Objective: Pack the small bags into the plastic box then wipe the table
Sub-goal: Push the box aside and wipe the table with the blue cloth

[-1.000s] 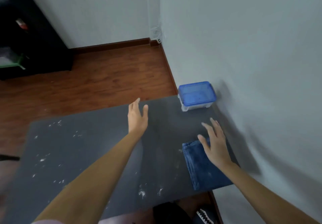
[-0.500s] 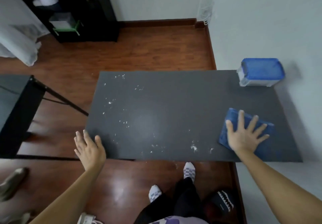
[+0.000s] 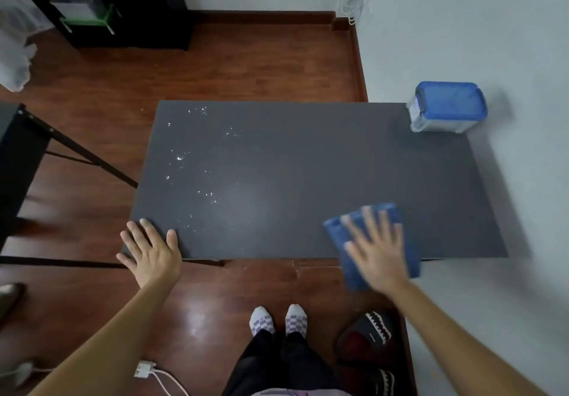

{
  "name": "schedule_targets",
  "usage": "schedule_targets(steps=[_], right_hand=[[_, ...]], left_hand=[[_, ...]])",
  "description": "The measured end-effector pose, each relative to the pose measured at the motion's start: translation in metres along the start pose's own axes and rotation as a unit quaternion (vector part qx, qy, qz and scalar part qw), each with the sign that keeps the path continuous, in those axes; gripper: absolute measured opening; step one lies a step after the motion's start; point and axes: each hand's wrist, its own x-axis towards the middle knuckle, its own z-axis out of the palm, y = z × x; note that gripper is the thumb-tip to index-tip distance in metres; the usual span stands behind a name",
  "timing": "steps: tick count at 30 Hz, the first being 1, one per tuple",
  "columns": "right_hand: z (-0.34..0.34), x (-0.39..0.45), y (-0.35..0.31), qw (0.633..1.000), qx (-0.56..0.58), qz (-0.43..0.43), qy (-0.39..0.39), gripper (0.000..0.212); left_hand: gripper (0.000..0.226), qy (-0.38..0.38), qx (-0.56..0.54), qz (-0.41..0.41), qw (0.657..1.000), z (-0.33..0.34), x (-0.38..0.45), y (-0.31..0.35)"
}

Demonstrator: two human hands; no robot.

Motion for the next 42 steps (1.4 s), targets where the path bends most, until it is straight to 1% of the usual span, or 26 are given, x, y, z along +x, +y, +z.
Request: schedule_targets(steps=[1, 3, 5, 6, 7, 10, 12, 14, 15, 16, 18, 21, 23, 24, 25, 26, 27, 29, 31, 32, 34, 36, 37, 38, 40, 42], right_hand=[[-0.006, 0.0, 0.031, 0.996, 0.019, 0.088, -0.007, 0.064], [-0.017, 0.015, 0.061, 0.967, 0.068, 0.245, -0.01, 0.072], [-0.023, 0.049, 0.046, 0.935, 0.116, 0.335, -0.003, 0.073], [-0.024, 0.067, 0.024, 0.933, 0.12, 0.339, 0.003, 0.07], [-0.022, 0.081, -0.005, 0.946, 0.111, 0.305, 0.014, 0.067], [-0.007, 0.09, -0.104, 0.992, 0.07, 0.101, 0.018, 0.063], [0.003, 0.067, -0.148, 0.998, 0.047, -0.044, 0.014, 0.059], [0.009, 0.042, -0.145, 0.987, 0.039, -0.157, 0.009, 0.056], [0.011, 0.031, -0.125, 0.981, 0.032, -0.191, 0.008, 0.055], [0.012, 0.02, -0.098, 0.98, 0.022, -0.199, 0.002, 0.055], [0.009, 0.003, -0.029, 0.99, 0.005, -0.14, -0.011, 0.055], [-0.011, 0.003, 0.064, 0.998, 0.009, 0.054, -0.036, 0.065], [-0.025, 0.026, 0.087, 0.977, 0.056, 0.202, -0.033, 0.072], [-0.029, 0.043, 0.084, 0.961, 0.085, 0.262, -0.024, 0.075], [-0.033, 0.062, 0.07, 0.948, 0.107, 0.299, -0.019, 0.079], [-0.035, 0.08, 0.047, 0.947, 0.112, 0.3, -0.017, 0.08], [-0.034, 0.094, 0.018, 0.96, 0.101, 0.263, -0.014, 0.077], [-0.022, 0.104, -0.051, 0.992, 0.051, 0.114, -0.014, 0.067], [-0.008, 0.087, -0.118, 0.999, 0.009, -0.03, -0.015, 0.061], [-0.003, 0.072, -0.141, 0.997, 0.001, -0.081, -0.014, 0.058], [0.001, 0.044, -0.155, 0.984, -0.014, -0.178, -0.028, 0.055], [0.002, 0.034, -0.128, 0.967, -0.032, -0.251, -0.031, 0.052], [-0.001, 0.035, -0.109, 0.967, -0.039, -0.249, -0.037, 0.052], [-0.007, 0.041, -0.09, 0.974, -0.043, -0.216, -0.049, 0.052], [-0.019, 0.065, -0.07, 0.995, -0.021, -0.078, -0.067, 0.055], [-0.029, 0.104, -0.083, 0.995, 0.022, 0.064, -0.069, 0.056]], left_hand=[[0.07, -0.002, -0.001, -0.002, 1.0, 0.0, 0.001, -0.001], [0.07, -0.002, 0.006, -0.005, 1.0, 0.001, 0.001, -0.002], [0.07, -0.004, 0.012, -0.008, 1.0, 0.002, 0.003, -0.003], [0.07, -0.005, 0.015, -0.009, 1.0, 0.003, 0.005, -0.004], [0.07, -0.006, 0.018, -0.012, 1.0, 0.003, 0.006, -0.005], [0.071, -0.015, 0.027, -0.022, 0.999, 0.004, 0.009, -0.006], [0.072, -0.025, 0.03, -0.025, 0.999, 0.004, 0.011, -0.009], [0.073, -0.035, 0.031, -0.028, 0.999, 0.004, 0.013, -0.012], [0.074, -0.039, 0.03, -0.029, 0.998, 0.004, 0.014, -0.013], [0.074, -0.041, 0.032, -0.029, 0.998, 0.005, 0.014, -0.013], [0.074, -0.04, 0.031, -0.025, 0.998, 0.006, 0.013, -0.011], [0.074, -0.043, 0.032, -0.021, 0.998, 0.003, 0.009, -0.004], [0.072, -0.044, 0.036, -0.023, 0.998, -0.002, 0.005, 0.001], [0.072, -0.047, 0.037, -0.027, 0.998, -0.004, 0.004, 0.002], [0.071, -0.049, 0.038, -0.029, 0.998, -0.006, 0.003, 0.004], [0.07, -0.05, 0.039, -0.03, 0.998, -0.007, 0.002, 0.005], [0.07, -0.05, 0.039, -0.029, 0.998, -0.009, 0.002, 0.006], [0.07, -0.05, 0.042, -0.026, 0.998, -0.011, 0.001, 0.008], [0.07, -0.06, 0.041, -0.023, 0.997, -0.014, -0.001, 0.008], [0.07, -0.064, 0.04, -0.017, 0.997, -0.015, -0.001, 0.006], [0.071, -0.063, 0.042, 0.006, 0.997, -0.016, 0.001, 0.0], [0.071, -0.059, 0.049, 0.042, 0.996, -0.018, 0.007, -0.009], [0.071, -0.055, 0.055, 0.063, 0.995, -0.019, 0.01, -0.015], [0.069, -0.052, 0.061, 0.083, 0.993, -0.02, 0.013, -0.021], [0.066, -0.044, 0.068, 0.117, 0.99, -0.023, 0.018, -0.031], [0.064, -0.032, 0.066, 0.138, 0.988, -0.023, 0.019, -0.036]])
